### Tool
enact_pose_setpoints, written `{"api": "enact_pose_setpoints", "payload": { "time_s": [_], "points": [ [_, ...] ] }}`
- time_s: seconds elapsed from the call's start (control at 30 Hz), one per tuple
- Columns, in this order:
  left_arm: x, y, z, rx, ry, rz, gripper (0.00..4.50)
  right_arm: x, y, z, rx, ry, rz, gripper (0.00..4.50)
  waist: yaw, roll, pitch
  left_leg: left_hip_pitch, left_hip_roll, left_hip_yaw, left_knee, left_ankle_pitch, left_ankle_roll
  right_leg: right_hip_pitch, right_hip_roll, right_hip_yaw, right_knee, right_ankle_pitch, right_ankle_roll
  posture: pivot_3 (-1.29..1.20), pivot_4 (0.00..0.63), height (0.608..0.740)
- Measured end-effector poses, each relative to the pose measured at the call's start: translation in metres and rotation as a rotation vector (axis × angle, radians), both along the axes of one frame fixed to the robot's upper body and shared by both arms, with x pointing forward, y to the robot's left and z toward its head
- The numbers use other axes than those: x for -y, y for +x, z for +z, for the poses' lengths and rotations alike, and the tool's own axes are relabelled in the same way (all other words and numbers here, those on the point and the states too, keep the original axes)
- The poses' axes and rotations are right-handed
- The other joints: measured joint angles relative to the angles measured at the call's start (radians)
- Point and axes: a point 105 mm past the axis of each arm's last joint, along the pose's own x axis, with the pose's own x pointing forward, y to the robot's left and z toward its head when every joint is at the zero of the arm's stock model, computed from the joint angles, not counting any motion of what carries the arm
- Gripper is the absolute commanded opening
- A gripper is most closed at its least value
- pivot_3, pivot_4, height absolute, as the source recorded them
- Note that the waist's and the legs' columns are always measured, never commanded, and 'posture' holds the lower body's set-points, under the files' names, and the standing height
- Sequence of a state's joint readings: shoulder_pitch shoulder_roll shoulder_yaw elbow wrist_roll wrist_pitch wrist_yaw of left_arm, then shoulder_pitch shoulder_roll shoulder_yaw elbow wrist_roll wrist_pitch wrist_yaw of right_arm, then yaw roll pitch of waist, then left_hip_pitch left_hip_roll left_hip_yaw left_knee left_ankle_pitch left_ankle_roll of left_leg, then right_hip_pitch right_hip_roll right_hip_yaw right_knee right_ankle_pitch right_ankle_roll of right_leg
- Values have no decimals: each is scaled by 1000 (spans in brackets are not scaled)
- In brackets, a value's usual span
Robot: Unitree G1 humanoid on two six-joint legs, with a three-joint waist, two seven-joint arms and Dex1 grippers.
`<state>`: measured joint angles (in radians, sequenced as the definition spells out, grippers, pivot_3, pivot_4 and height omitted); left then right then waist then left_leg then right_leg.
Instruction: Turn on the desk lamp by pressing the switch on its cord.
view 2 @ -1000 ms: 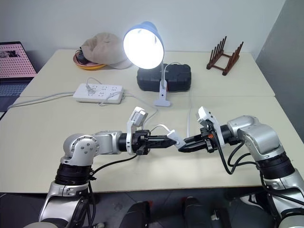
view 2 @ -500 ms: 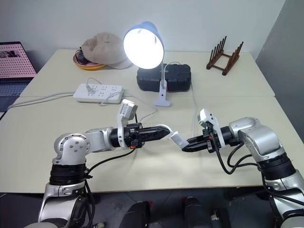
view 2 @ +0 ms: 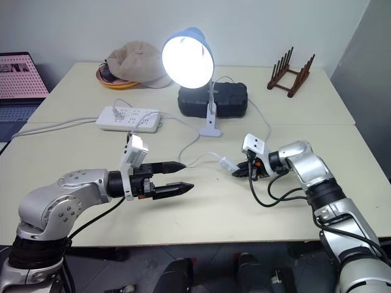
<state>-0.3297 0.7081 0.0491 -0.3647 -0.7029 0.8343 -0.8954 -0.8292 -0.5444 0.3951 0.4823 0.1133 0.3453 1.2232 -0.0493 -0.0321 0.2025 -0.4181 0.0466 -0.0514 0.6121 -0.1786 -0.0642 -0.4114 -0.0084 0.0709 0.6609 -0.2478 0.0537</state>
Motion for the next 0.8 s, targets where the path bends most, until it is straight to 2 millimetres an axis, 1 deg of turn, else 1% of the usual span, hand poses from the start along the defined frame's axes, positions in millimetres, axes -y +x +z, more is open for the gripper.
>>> {"api": "enact_pose_setpoints", "payload": {
  "time_s": [0.03,0.1,0.13,0.23,0.27,0.37,0.47,0.57,0.6,0.67,0.73,0.8],
  "points": [
    [-2,3,-1,39,30,15,4434,2,3,-3,9,-32,-3,397,0,0,0,0,0,0,0,0,0,0,0,0,0,0,1,0,150,740],
    [-5,8,2,112,63,44,4500,6,6,-7,16,-58,-3,1136,1,0,0,0,0,0,-1,0,0,0,0,0,0,0,1,0,150,740],
    [-6,10,3,129,67,49,4500,6,7,-7,16,-59,-1,1244,1,0,0,1,0,0,-1,0,0,0,0,0,0,1,1,0,150,740],
    [-8,11,4,147,74,52,4500,7,5,-6,-5,-45,6,1913,0,0,0,1,0,0,-1,0,0,0,0,0,1,1,1,0,150,740],
    [-9,11,3,149,81,48,4500,8,4,-4,-15,-37,5,2070,0,0,0,1,0,0,-1,0,0,0,0,0,1,1,1,0,150,740],
    [-15,18,6,146,100,47,4500,19,-2,8,-25,-1,-14,2676,4,0,0,1,0,0,-1,0,0,0,0,-1,1,1,1,0,150,740],
    [-22,22,12,148,116,46,4500,38,-13,21,-16,22,-47,3506,8,0,0,0,0,0,-1,0,0,0,0,0,1,0,1,0,150,740],
    [-28,23,15,136,140,37,4500,50,-28,30,-12,46,-73,4342,8,0,0,0,1,0,-2,0,0,-1,1,-1,1,0,1,0,150,740],
    [-31,23,15,131,151,41,4500,53,-32,32,-16,58,-83,4450,8,0,0,0,1,0,-3,0,0,-1,1,-1,1,0,1,0,150,740],
    [-35,25,17,127,162,41,4500,59,-42,41,1,90,-117,4450,7,0,0,0,1,0,-3,0,0,-2,1,0,2,0,0,0,150,740],
    [-38,27,18,119,170,49,4500,58,-51,51,40,154,-165,4450,5,0,0,0,1,0,-3,0,0,-2,1,0,2,0,0,0,150,740],
    [-43,27,18,98,181,55,4500,54,-63,56,72,200,-199,4450,3,0,0,1,1,0,-2,0,0,-2,1,0,2,0,0,0,150,740]
  ]
}}
